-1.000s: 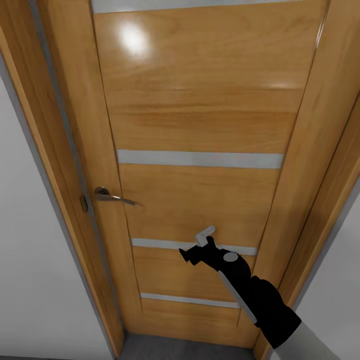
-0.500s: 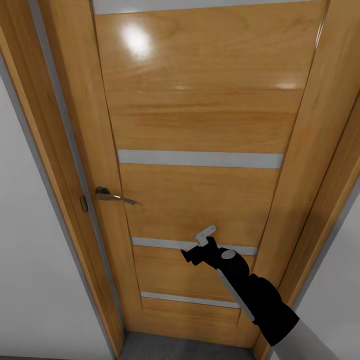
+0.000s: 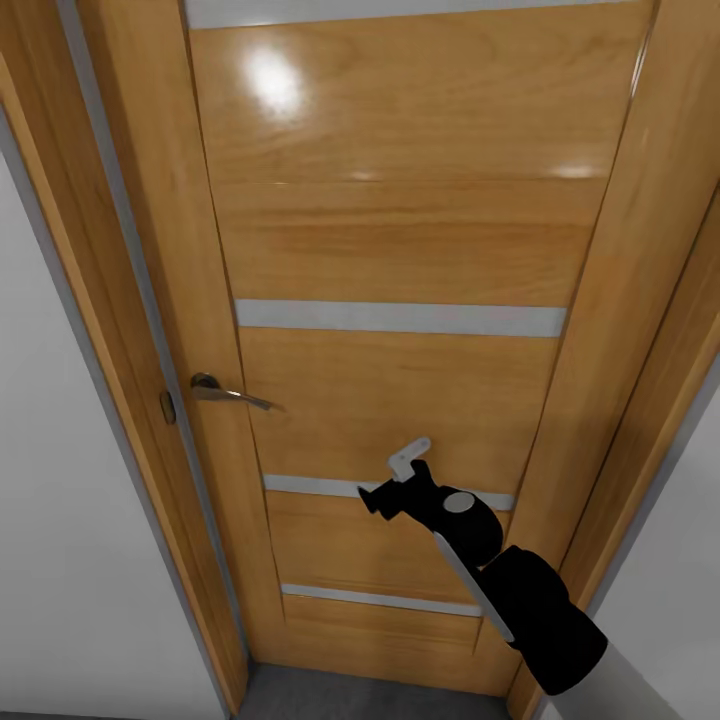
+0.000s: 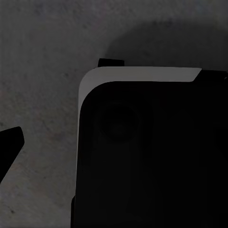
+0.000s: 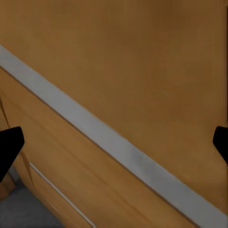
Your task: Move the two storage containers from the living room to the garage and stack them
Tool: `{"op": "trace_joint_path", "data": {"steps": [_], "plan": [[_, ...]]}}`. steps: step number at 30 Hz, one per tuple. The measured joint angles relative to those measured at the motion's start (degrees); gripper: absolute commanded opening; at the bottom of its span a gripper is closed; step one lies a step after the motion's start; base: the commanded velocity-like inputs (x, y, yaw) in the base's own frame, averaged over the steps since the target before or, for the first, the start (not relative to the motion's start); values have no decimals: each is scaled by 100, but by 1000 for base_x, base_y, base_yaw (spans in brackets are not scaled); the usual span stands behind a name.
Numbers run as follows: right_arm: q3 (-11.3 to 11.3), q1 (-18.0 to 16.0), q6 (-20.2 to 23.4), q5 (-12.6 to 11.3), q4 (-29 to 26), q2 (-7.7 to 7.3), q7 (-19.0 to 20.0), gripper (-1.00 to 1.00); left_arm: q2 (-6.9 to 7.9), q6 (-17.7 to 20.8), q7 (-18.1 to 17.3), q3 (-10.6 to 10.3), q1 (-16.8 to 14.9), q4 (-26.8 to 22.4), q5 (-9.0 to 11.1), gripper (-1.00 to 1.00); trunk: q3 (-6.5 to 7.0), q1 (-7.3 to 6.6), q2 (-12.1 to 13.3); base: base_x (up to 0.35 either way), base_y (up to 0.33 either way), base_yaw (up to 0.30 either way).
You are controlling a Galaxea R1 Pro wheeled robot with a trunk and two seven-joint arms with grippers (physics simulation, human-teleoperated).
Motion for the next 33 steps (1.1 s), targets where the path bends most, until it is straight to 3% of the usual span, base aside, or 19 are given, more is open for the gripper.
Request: {"op": "trace_joint_path", "data": {"steps": [9,13,26,30,33], "plan": [[-8,-5,250,13,-258,13,-36,100,0,0,3,-6,0,0,-1,100,0,0,0,0,0,0],[-12,-30,282,127,-217,41,-54,100,0,1,2,-5,0,0,-1,100,0,0,0,0,0,0],[-19,-925,238,161,1152,248,-89,100,-9,1,4,-7,0,0,-9,100,0,0,0,0,0,0],[-11,-1003,222,216,1378,381,-142,100,-9,1,3,-8,0,0,-9,100,0,0,0,0,0,0],[-8,-1009,225,229,1340,400,-177,100,-9,1,3,-8,0,0,-9,100,0,0,0,0,0,0]]}}
